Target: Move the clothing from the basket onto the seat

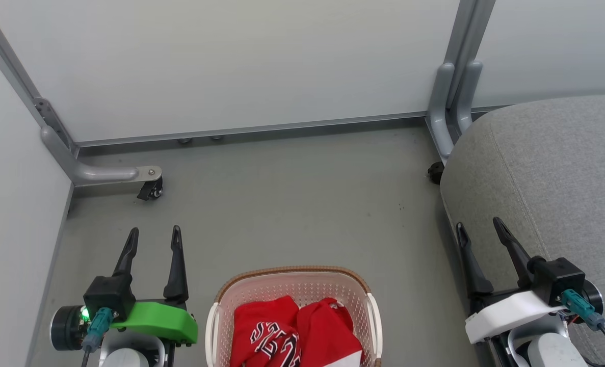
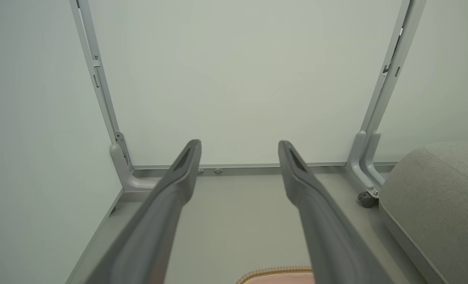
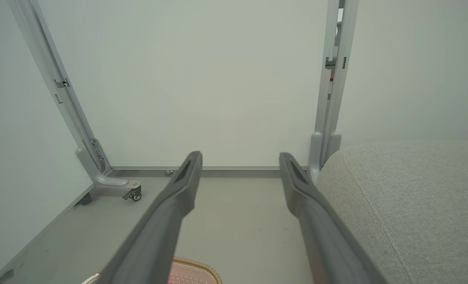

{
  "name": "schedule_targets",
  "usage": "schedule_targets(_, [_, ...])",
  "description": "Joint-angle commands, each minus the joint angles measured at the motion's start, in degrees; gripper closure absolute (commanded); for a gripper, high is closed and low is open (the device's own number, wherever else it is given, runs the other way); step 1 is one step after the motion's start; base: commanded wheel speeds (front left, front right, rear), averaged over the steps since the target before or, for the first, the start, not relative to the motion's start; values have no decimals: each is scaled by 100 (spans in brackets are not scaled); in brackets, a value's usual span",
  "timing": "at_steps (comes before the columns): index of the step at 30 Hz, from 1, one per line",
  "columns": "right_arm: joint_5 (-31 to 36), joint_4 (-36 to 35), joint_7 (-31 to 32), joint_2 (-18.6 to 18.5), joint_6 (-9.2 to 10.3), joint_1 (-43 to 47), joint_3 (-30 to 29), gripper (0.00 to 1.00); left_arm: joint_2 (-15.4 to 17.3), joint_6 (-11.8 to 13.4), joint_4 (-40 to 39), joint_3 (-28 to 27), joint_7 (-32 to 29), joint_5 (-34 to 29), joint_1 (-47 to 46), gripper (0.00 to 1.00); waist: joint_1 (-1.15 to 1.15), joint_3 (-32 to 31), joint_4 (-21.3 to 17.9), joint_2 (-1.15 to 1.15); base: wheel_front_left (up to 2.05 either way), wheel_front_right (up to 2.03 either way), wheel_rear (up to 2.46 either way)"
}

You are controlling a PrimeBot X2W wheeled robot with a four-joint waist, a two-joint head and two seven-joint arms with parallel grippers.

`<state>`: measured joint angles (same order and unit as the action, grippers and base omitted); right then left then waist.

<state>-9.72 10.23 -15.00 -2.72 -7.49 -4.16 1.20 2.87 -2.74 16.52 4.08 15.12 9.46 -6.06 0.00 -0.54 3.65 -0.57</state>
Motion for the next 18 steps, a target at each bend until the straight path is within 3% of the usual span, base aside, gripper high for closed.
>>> schedule_targets(1, [-49, 12, -28, -30, 0, -12, -1, 0, 4, 28, 6, 8, 6, -16, -93, 0, 0, 5, 0, 57, 0, 0, 0])
schedule_targets(18, [-16, -41, -28, -30, 0, -101, 31, 0, 4, 30, 3, 43, 6, -108, -167, 0, 0, 112, -203, 57, 0, 0, 0])
